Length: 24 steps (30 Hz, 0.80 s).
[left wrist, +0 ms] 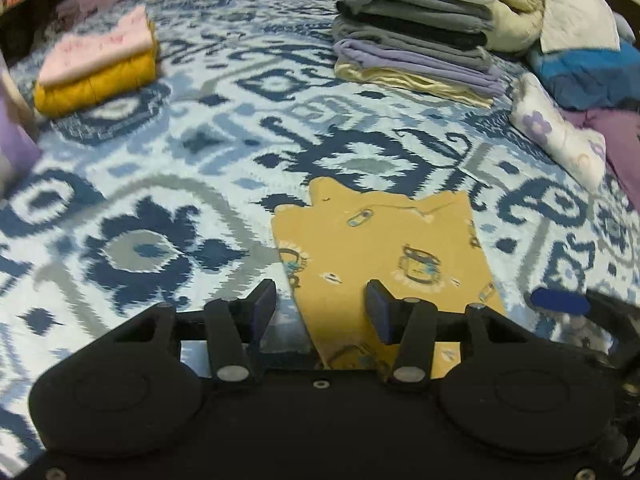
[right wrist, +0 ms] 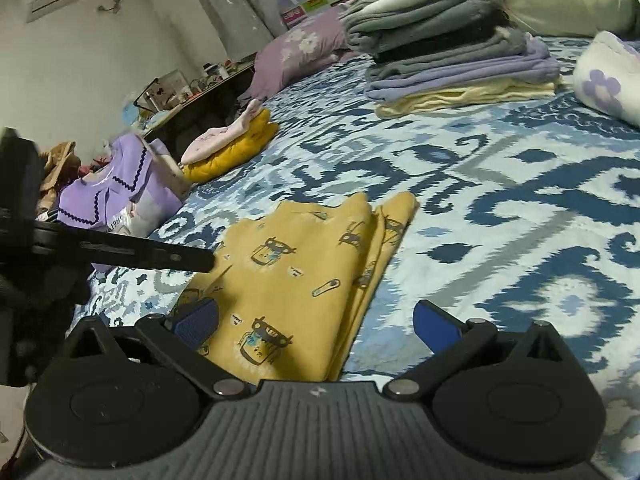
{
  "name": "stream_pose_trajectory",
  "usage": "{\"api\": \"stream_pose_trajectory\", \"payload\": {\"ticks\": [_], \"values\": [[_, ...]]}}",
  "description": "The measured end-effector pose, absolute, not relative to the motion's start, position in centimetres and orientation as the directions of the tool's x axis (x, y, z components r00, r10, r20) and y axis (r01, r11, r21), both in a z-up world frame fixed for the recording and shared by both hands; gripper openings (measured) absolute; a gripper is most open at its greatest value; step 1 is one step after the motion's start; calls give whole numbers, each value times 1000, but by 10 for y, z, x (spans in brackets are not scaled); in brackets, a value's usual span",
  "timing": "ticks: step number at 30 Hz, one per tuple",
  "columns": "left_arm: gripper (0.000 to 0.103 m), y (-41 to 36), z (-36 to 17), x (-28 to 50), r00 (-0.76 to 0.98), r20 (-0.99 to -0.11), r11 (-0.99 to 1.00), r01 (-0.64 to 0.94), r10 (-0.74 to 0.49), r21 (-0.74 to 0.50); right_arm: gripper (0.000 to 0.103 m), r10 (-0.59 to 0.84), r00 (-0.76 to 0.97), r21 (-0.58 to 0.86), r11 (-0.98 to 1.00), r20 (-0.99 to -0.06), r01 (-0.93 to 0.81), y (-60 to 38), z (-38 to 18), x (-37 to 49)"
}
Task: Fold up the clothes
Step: 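Regrasp the yellow garment edge with the left gripper, shake it open, release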
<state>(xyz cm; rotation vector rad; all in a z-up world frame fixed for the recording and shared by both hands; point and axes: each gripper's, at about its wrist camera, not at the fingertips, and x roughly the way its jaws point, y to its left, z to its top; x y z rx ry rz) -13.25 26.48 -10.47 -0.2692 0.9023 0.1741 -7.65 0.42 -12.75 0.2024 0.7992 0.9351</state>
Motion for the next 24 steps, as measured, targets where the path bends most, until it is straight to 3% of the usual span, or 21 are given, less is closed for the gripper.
{"api": "stream_pose_trajectory", "payload": {"ticks": [3, 5, 7, 9, 17, 24], "values": [[48, 277, -113, -126, 636, -772, 939, -259, -10, -226, 102, 802, 318, 531, 580, -506, -618, 2, -130, -72], [34, 280, -115, -122, 649, -761, 944, -238, -19, -227, 102, 816, 308, 565, 566, -490, -600, -1, -129, -71], [12, 280, -116, -117, 661, -750, 953, -220, -13, -210, 102, 828, 297, 602, 553, -477, -575, -2, -131, -70], [3, 279, -115, -115, 675, -738, 960, -199, -11, -196, 102, 836, 285, 634, 544, -469, -550, -3, -132, -69], [1, 261, -79, -152, 746, -651, 977, -6, -137, -213, 103, 827, 262, 676, 559, -497, -481, -18, -130, -87], [1, 219, -67, -218, 712, -640, 957, 235, -290, -172, 103, 859, 324, 781, 502, -397, -372, -61, -113, -102]]}}
